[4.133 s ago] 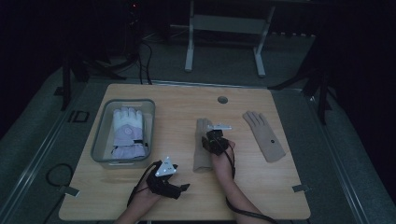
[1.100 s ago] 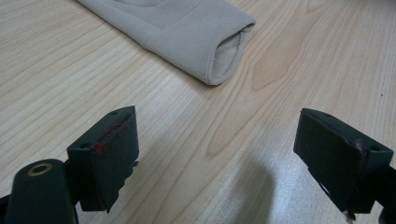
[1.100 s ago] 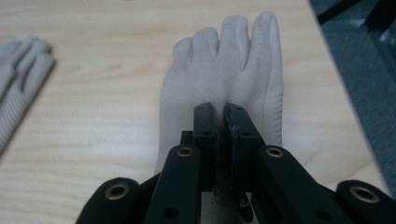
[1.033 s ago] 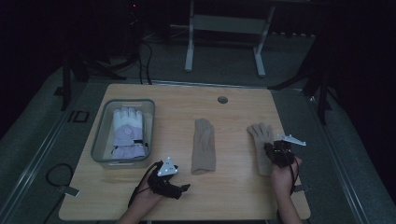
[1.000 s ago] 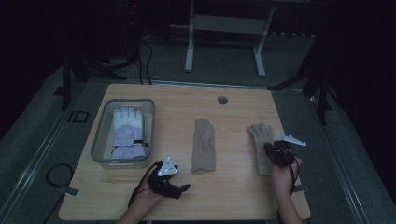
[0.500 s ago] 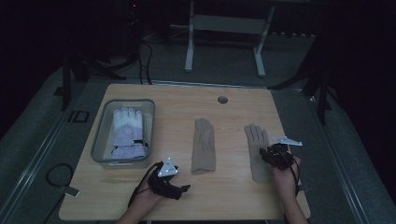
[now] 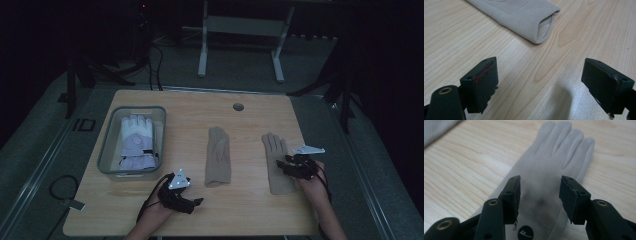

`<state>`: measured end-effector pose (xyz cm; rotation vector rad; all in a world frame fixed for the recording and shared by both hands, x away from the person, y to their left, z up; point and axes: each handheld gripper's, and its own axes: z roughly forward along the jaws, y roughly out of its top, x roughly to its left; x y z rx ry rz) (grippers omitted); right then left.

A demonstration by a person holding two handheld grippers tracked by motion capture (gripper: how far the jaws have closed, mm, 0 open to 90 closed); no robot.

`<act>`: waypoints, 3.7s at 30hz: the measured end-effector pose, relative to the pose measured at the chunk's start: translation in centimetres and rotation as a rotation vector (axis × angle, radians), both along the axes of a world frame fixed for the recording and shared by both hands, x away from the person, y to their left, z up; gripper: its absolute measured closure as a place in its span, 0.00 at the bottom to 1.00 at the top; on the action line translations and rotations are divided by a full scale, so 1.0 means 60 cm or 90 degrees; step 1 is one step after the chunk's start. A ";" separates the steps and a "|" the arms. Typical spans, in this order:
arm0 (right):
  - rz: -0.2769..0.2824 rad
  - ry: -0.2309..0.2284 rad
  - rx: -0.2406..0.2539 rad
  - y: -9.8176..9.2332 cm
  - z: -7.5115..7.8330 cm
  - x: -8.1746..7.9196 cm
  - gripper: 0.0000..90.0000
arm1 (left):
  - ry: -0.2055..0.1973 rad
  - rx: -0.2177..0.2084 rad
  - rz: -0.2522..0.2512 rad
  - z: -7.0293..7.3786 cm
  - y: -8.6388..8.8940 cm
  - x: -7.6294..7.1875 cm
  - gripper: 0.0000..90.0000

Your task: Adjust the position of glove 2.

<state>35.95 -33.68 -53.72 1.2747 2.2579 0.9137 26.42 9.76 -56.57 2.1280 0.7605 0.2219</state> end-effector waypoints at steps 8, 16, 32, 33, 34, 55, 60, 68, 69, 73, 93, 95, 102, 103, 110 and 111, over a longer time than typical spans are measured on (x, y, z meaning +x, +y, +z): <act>0.006 -0.013 0.003 -0.003 -0.024 -0.002 0.58 | 0.000 0.005 -0.005 -0.001 0.000 0.001 0.16; -0.005 -0.029 0.001 0.006 -0.026 -0.010 0.88 | -0.001 0.011 -0.006 -0.002 -0.002 0.000 0.16; -0.123 -0.035 0.026 0.040 0.010 -0.014 0.94 | -0.001 0.007 -0.005 -0.001 0.000 0.001 0.16; -0.127 -0.040 0.028 0.042 0.014 -0.014 0.94 | -0.001 0.007 -0.006 -0.001 0.000 0.001 0.16; -0.129 -0.042 0.029 0.046 0.020 -0.013 0.94 | -0.002 0.007 -0.005 -0.001 0.000 0.001 0.16; -0.126 -0.088 0.097 0.216 0.123 0.001 0.94 | -0.009 0.009 -0.007 0.000 0.002 -0.001 0.16; -0.120 -0.087 0.103 0.257 0.124 0.004 0.94 | -0.011 0.008 -0.008 0.001 0.002 -0.003 0.16; -0.122 -0.075 0.124 0.330 0.101 0.009 0.94 | -0.013 0.006 -0.011 0.002 0.003 -0.003 0.16; -0.121 -0.074 0.128 0.334 0.100 0.008 0.94 | -0.013 0.007 -0.011 0.003 0.004 -0.003 0.16; -0.124 -0.060 0.152 0.353 0.086 0.002 0.93 | -0.013 0.008 -0.014 0.002 0.003 -0.003 0.16; -0.130 0.007 0.098 0.378 -0.013 0.006 0.78 | -0.017 0.022 -0.014 0.000 -0.001 -0.002 0.16; -0.118 0.011 0.092 0.377 -0.015 0.008 0.72 | -0.017 0.025 -0.013 0.000 -0.001 -0.002 0.16; -0.069 0.021 0.110 0.356 0.004 0.010 0.45 | -0.028 0.026 -0.003 0.002 0.002 0.000 0.13; -0.059 0.021 0.115 0.350 0.009 0.010 0.41 | -0.032 0.026 0.001 0.004 0.003 0.002 0.13; 0.061 0.000 0.125 0.301 0.039 0.013 0.17 | -0.044 -0.008 0.007 0.009 0.000 0.002 0.13; 0.073 -0.005 0.126 0.295 0.040 0.014 0.17 | -0.039 -0.015 0.006 0.010 -0.001 0.002 0.13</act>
